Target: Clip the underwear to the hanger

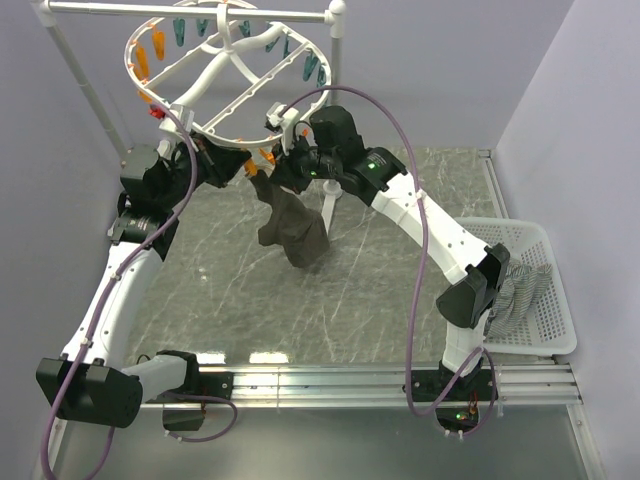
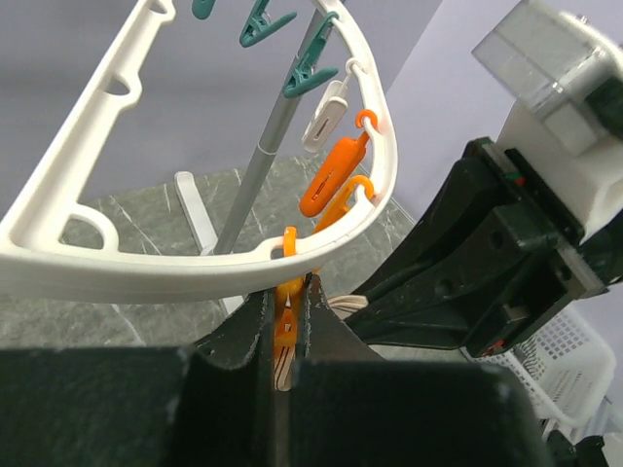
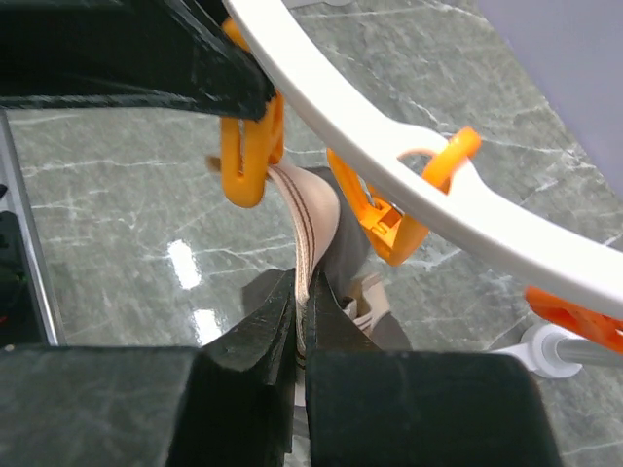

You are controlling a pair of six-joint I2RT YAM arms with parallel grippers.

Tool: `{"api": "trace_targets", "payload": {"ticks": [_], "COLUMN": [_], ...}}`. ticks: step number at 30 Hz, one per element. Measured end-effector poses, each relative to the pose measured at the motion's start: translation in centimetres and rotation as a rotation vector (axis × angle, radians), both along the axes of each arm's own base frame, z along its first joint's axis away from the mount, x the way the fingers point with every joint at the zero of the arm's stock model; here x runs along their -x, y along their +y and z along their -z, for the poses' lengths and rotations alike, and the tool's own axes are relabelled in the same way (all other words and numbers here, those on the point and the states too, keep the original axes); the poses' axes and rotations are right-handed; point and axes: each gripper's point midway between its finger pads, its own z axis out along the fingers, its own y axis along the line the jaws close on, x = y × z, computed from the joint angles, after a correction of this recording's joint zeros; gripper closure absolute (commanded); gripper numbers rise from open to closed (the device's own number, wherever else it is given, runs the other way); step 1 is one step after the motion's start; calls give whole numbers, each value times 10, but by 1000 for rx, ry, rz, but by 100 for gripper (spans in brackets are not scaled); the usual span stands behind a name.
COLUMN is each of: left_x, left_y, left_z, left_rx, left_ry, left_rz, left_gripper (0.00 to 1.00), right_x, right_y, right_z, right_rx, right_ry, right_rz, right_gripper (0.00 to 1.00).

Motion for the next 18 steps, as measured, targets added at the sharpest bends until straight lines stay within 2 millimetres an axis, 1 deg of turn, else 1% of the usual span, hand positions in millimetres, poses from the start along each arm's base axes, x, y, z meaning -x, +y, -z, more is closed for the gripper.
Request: {"api": "trace_targets", "payload": {"ticks": [10, 18], "left_x": [0, 1], "left_y": [1, 3], "left_z": [0, 2], "left_rx": [-64, -101], "left_ry": [-60, -107], "left_rz": [6, 5], "left_gripper": [100, 100], "right_x": [7, 13], "right_y": [3, 10], "right_z": [-5, -4], "right_rx": [-13, -24], "right_ry": [16, 42], "right_rz": [-37, -95], "right_gripper": [100, 100]}}
